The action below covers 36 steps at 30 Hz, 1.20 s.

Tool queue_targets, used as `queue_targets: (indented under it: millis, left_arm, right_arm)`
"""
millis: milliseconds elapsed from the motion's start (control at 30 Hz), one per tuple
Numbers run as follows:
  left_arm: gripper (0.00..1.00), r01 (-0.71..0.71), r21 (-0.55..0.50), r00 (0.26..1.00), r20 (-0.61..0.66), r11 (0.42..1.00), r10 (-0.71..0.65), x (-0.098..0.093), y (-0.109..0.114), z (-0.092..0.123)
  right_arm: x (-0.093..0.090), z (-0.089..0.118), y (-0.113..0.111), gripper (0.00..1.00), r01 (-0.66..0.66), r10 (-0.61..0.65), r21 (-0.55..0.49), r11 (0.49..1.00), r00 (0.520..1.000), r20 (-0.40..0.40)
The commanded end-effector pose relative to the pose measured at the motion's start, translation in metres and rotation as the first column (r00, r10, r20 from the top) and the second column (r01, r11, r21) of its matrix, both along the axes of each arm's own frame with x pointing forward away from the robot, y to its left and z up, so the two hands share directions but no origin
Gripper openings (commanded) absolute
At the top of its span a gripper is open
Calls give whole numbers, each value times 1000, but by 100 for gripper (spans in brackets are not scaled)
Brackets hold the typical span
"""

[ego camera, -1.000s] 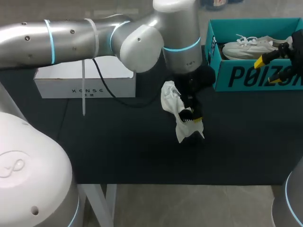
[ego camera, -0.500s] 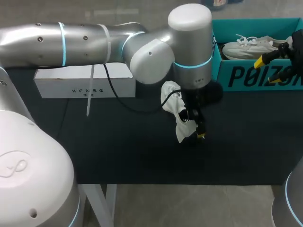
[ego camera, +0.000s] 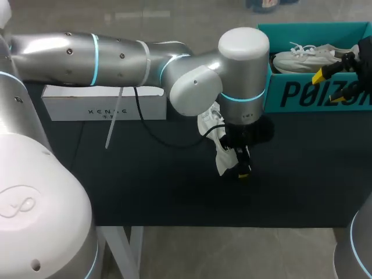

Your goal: Take the shoe out of the shoebox, open the shoe tongue, remove and reinsert the insole, then place the shoe into the shoebox

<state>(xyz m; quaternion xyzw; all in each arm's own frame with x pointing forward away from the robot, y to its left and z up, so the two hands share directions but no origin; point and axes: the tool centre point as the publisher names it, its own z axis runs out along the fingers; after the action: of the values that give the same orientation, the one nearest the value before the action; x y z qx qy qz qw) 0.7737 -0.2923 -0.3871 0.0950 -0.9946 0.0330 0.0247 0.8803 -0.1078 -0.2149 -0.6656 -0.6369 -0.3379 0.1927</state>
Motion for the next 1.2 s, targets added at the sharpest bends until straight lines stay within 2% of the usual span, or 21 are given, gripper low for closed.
queue_targets:
  millis: [33,67,100,133,267,367,467,600,833,1200]
  left_arm:
    - [35,-15,12,1000,5,1000,15,2,-4,-8]
    - [31,-21,17,1000,9,1000,21,4,-3,-10]
    - [12,-18,20,1000,9,1000,18,4,-3,-11]
    - [0,-23,27,1000,13,999,22,4,-2,-12]
    - [0,-28,35,1000,11,999,28,3,-2,-16]
    - [0,-21,31,1000,13,999,20,1,1,-9]
    - [0,62,34,998,28,998,-63,-4,5,4]
    - [0,219,10,975,-42,976,-219,-11,13,25]
    - [0,484,-5,864,-154,875,-479,-16,31,62]
    - [0,484,-5,864,-154,875,-479,-16,31,62]
  right_arm:
    - [0,0,0,100,1,-1,-2,1000,1000,0]
    - [0,0,0,100,1,-1,-2,1000,1000,0]
    - [0,0,0,100,1,-1,-2,1000,1000,0]
    - [0,0,0,100,1,-1,-2,1000,1000,0]
    - [0,0,0,100,1,-1,-2,1000,1000,0]
    - [0,0,0,100,1,-1,-2,1000,1000,0]
    - [0,0,0,100,1,-1,-2,1000,1000,0]
    - [0,0,0,100,1,-1,-2,1000,1000,0]
    - [0,0,0,100,1,-1,-2,1000,1000,0]
    - [0,0,0,100,1,-1,-2,1000,1000,0]
